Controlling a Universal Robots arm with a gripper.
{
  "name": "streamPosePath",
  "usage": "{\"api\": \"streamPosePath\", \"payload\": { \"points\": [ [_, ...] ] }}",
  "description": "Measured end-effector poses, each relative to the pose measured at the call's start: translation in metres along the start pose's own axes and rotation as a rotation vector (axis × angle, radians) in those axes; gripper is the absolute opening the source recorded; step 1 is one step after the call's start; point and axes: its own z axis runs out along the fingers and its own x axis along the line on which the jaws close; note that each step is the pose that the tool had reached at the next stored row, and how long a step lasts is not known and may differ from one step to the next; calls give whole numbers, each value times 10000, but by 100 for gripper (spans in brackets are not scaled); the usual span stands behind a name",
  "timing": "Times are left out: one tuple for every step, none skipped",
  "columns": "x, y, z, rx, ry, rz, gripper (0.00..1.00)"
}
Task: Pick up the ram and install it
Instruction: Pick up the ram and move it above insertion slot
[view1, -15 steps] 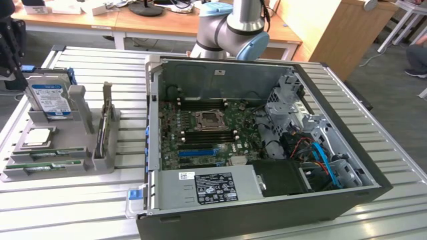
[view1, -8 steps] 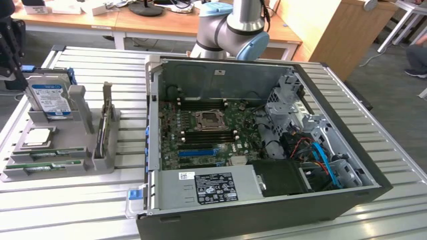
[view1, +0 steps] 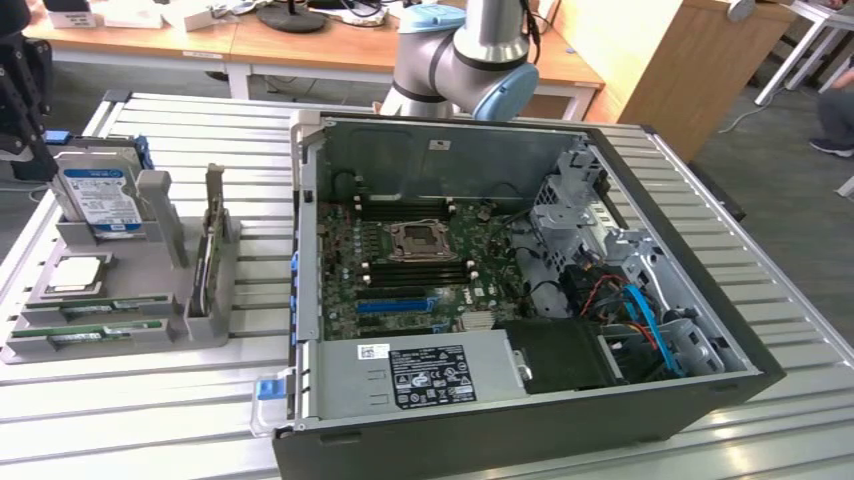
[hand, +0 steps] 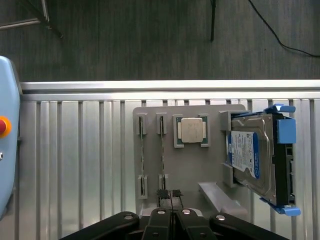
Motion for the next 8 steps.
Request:
{"api": "streamPosePath", "payload": {
  "points": [
    [0,0,0,1,0,0,10],
    [0,0,0,8,0,0,10],
    [0,0,0,15,0,0,10],
    [0,0,0,21,-1,0,10],
    [0,0,0,22,0,0,10],
    [0,0,0,22,-1,-1,10],
    [0,0,0,22,-1,-1,10],
    [0,0,0,22,-1,0,10]
  ]
}}
